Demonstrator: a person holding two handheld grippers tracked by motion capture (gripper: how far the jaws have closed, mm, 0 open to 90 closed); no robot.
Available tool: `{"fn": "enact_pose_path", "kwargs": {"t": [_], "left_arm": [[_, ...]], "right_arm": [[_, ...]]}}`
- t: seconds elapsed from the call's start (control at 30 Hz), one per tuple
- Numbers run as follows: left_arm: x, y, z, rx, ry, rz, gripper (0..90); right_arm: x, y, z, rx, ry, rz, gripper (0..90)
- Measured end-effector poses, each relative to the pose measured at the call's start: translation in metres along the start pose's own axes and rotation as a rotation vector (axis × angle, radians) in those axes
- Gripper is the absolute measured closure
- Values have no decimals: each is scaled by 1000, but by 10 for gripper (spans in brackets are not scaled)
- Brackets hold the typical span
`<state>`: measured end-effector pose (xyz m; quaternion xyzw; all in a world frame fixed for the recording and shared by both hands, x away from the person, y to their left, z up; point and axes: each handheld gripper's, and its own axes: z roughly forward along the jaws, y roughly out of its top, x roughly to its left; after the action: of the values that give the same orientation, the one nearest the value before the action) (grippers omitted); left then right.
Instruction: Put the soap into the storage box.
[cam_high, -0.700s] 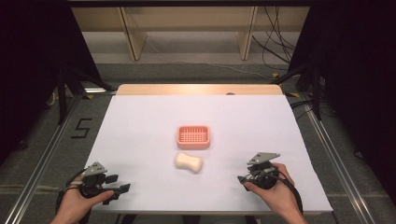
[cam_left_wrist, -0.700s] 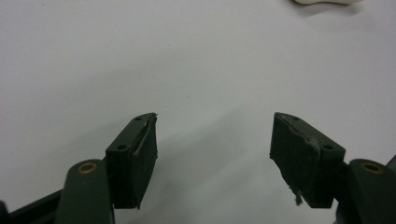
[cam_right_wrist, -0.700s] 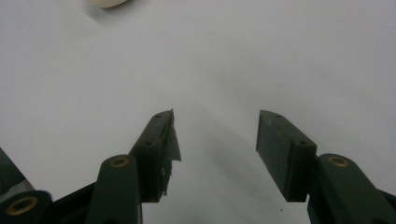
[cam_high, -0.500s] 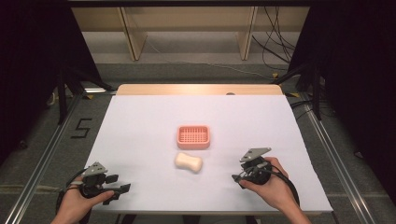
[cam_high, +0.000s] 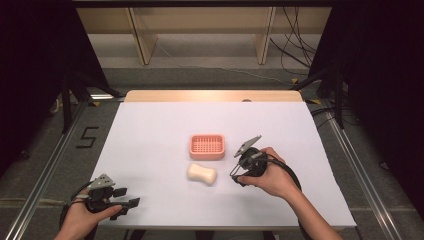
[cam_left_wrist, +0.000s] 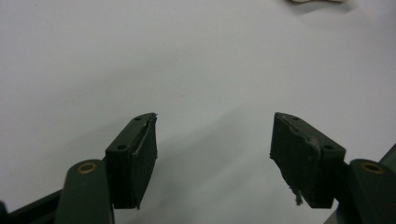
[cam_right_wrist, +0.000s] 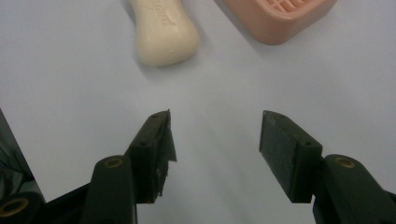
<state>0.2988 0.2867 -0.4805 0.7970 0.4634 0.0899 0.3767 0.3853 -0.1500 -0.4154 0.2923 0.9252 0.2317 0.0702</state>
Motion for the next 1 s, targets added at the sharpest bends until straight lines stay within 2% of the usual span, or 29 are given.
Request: {"fn": "enact_pose_path", "kwargs": {"t": [0.03,0.1,0.13,0.27,0.3,0.57,0.6,0.77,0.83,0.87,1.0], "left_arm": [[0,0,0,-5,2,-5,312],[-1,0,-1,-4,17,-3,312],[-1,0,0,-8,0,-6,311],[-1,-1,-1,-8,13,-2,312],[-1,-1,-2,-10,-2,-2,312],[0,-5,-7,-11,11,-12,312],[0,-5,-7,-12,12,-12,312],[0,-8,-9,-27,13,-29,312],[1,-8,-11,-14,24,-21,312],[0,-9,-11,-21,24,-34,312],[0,-11,-13,-15,42,-31,312]], "right_arm": [[1,2,1,12,2,4,444],[0,8,5,28,11,-17,444],[1,10,7,38,14,-21,443],[2,17,13,63,24,-30,441],[4,23,17,75,35,-42,441],[10,39,29,93,55,-75,441],[12,41,29,100,57,-61,442],[12,50,33,102,60,-95,442],[13,53,34,103,62,-100,441],[12,54,35,104,62,-96,441],[13,58,37,115,69,-102,440]]}}
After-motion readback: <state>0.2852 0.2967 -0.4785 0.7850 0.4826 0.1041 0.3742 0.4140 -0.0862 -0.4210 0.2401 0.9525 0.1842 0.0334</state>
